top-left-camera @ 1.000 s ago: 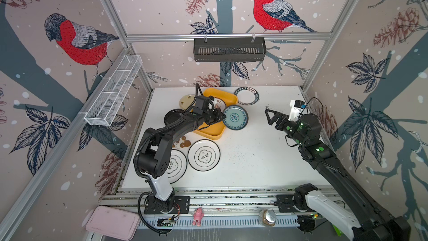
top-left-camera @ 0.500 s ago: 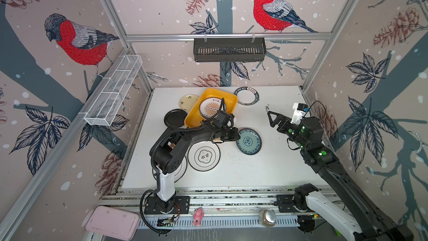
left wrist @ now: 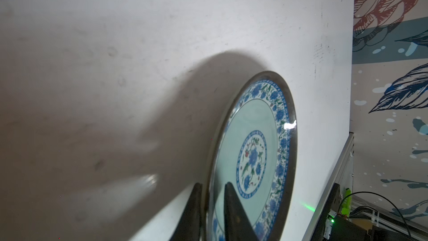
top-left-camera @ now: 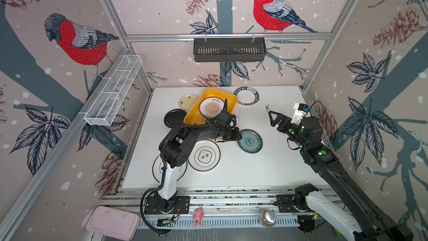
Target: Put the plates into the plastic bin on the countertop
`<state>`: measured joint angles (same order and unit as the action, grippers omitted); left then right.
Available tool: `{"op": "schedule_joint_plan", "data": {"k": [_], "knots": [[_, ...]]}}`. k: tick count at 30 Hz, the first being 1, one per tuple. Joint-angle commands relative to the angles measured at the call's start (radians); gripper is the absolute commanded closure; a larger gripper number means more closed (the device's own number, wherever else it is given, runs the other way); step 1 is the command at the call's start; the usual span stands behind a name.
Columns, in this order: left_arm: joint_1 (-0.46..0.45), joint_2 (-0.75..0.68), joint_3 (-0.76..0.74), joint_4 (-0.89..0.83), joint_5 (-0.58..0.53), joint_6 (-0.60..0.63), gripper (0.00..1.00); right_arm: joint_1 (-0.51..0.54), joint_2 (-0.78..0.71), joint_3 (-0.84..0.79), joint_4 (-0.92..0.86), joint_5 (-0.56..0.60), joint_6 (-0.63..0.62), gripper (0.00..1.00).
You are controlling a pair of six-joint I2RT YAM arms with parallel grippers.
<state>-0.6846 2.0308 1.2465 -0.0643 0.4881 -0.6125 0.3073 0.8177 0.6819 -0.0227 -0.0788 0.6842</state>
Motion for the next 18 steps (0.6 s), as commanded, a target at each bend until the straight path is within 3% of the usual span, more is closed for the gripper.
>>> {"op": "schedule_joint_plan", "data": {"k": [1,6,10,15,18], "knots": [[0.0,0.002,0.016,-0.023,-0.021,0.005,0.71,-0.003,0.0,0.008,0.006,0.014,0.0,0.0],[0.0,-0.015,0.023,-0.038,-0.05,0.017,0.44,-0.006,0.0,0.008,0.001,0.014,0.0,0.0],[-0.004,-0.046,0.025,-0.051,-0.085,0.034,0.29,-0.007,-0.001,0.006,0.0,0.015,0.003,0.0],[-0.018,-0.112,0.03,-0.078,-0.163,0.076,0.18,-0.007,-0.003,-0.002,0.003,0.019,0.012,0.0],[-0.022,-0.17,-0.005,-0.014,-0.146,0.11,0.14,-0.009,-0.001,-0.012,0.015,0.022,0.02,0.0]]}}
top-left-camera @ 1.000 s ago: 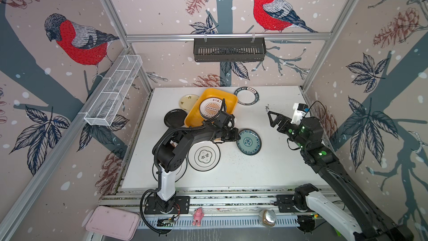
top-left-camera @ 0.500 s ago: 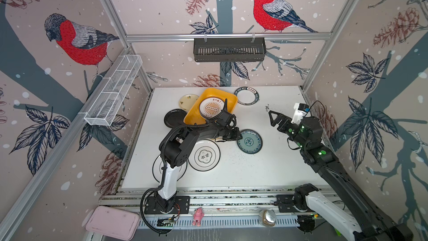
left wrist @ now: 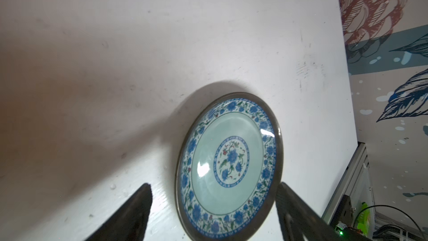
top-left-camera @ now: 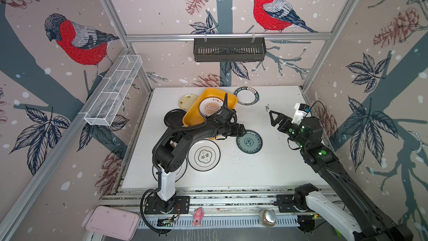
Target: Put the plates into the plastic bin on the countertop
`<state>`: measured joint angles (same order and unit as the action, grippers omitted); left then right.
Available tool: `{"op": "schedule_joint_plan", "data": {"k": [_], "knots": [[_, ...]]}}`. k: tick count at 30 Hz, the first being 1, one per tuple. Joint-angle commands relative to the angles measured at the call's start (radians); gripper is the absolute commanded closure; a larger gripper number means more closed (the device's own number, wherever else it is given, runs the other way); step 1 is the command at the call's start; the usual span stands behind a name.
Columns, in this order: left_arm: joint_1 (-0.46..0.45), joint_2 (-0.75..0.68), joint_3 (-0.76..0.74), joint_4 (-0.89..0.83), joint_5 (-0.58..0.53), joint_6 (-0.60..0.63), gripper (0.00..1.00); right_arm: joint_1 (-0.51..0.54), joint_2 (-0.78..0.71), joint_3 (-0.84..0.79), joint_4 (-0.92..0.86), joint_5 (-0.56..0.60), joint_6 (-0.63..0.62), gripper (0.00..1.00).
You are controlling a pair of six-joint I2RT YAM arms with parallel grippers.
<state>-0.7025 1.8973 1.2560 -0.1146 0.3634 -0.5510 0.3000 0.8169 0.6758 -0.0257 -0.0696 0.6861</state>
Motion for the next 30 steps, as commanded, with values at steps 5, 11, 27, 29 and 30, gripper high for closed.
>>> {"op": "schedule_joint_plan", "data": {"k": [5,11,27,29,30], "knots": [[-0.005,-0.182,-0.069,0.103,-0.034,0.126,0.1,-0.002,0.015,-0.014,0.051,0.03,0.039,0.0],[-0.004,-0.433,-0.191,0.195,-0.107,0.213,0.04,-0.003,0.093,0.023,0.06,0.07,0.059,0.0],[0.225,-0.685,-0.425,0.393,-0.138,0.188,0.04,-0.03,0.598,0.236,0.168,0.082,0.229,0.0],[0.235,-0.689,-0.441,0.41,-0.138,0.188,0.04,-0.035,0.685,0.297,0.176,0.07,0.238,0.0],[0.239,-0.691,-0.45,0.421,-0.142,0.19,0.04,-0.036,0.735,0.332,0.173,0.063,0.243,0.0]]}}
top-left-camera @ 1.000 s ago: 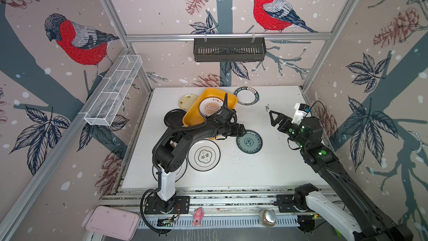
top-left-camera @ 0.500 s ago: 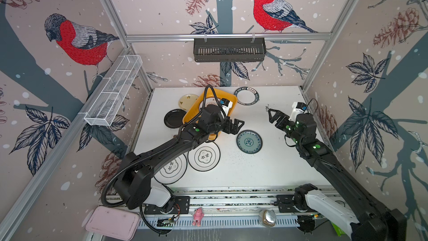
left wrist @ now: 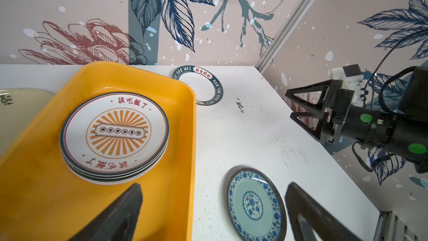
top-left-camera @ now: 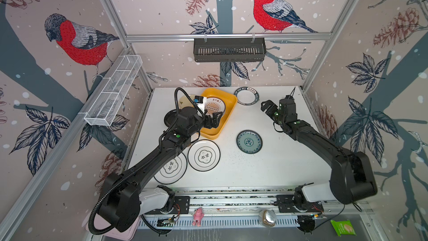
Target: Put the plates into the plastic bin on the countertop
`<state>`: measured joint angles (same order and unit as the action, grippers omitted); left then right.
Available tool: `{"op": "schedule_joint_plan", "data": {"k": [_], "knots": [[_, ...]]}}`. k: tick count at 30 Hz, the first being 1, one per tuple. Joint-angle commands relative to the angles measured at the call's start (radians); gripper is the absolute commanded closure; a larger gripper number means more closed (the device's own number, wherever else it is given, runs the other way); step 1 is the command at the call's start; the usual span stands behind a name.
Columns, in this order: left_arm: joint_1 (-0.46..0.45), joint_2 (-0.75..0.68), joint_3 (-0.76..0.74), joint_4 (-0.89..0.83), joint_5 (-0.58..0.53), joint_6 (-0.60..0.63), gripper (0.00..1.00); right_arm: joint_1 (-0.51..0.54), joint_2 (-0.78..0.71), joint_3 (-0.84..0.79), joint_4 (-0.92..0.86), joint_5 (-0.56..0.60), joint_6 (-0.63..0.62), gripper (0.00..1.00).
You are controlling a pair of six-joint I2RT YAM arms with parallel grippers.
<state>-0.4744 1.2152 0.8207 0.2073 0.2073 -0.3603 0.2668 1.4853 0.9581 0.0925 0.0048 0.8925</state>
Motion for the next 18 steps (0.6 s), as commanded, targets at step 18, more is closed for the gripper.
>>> {"op": "schedule_joint_plan", "data": {"k": [18], "knots": [[0.024,0.152,-0.083,0.354,0.056,-0.13,0.04,-0.056,0.63,0.503,-0.001,-0.115,0.18,0.12]]}}
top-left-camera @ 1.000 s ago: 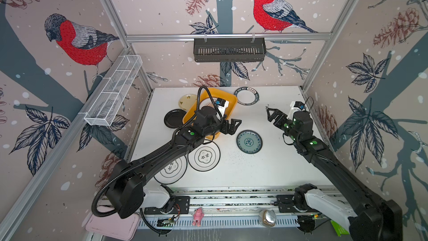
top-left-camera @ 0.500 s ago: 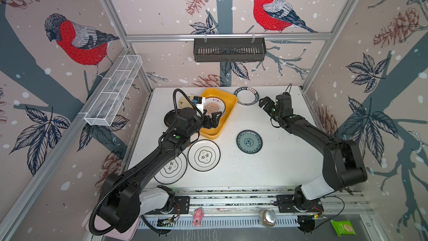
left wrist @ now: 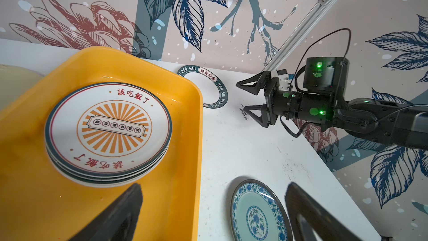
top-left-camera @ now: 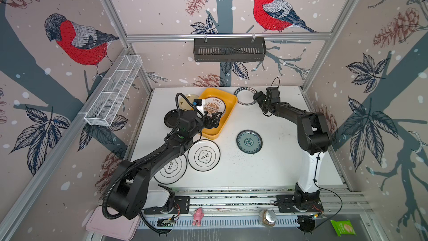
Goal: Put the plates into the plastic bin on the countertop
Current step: 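Grasp the green-rimmed plate rim with the right gripper and lift it upright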
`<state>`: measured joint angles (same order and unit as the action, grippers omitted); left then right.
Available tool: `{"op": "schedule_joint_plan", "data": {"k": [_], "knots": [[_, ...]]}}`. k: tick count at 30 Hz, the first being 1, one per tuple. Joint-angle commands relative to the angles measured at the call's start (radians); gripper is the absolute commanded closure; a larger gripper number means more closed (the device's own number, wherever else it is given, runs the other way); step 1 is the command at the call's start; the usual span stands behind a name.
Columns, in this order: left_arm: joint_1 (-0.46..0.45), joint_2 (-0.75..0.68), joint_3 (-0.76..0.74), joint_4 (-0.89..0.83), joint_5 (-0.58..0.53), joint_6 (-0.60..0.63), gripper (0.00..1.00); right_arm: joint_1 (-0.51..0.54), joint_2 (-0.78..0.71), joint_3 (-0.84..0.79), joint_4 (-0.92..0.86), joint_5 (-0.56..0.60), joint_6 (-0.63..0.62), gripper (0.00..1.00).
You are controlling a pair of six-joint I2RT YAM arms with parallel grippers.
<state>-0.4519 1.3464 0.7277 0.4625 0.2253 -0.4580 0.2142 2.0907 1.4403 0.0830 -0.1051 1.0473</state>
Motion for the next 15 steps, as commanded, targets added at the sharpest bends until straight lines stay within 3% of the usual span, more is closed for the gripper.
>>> {"op": "schedule_joint_plan", "data": {"k": [1,15], "knots": [[0.001,0.03,0.015,0.099,0.046,-0.032,0.04,-0.004,0.038,0.028,0.013,-0.008,0.03,0.14],[0.011,0.113,0.052,0.115,0.066,-0.034,0.04,-0.01,0.203,0.106,0.1,-0.063,0.078,0.26]]}}
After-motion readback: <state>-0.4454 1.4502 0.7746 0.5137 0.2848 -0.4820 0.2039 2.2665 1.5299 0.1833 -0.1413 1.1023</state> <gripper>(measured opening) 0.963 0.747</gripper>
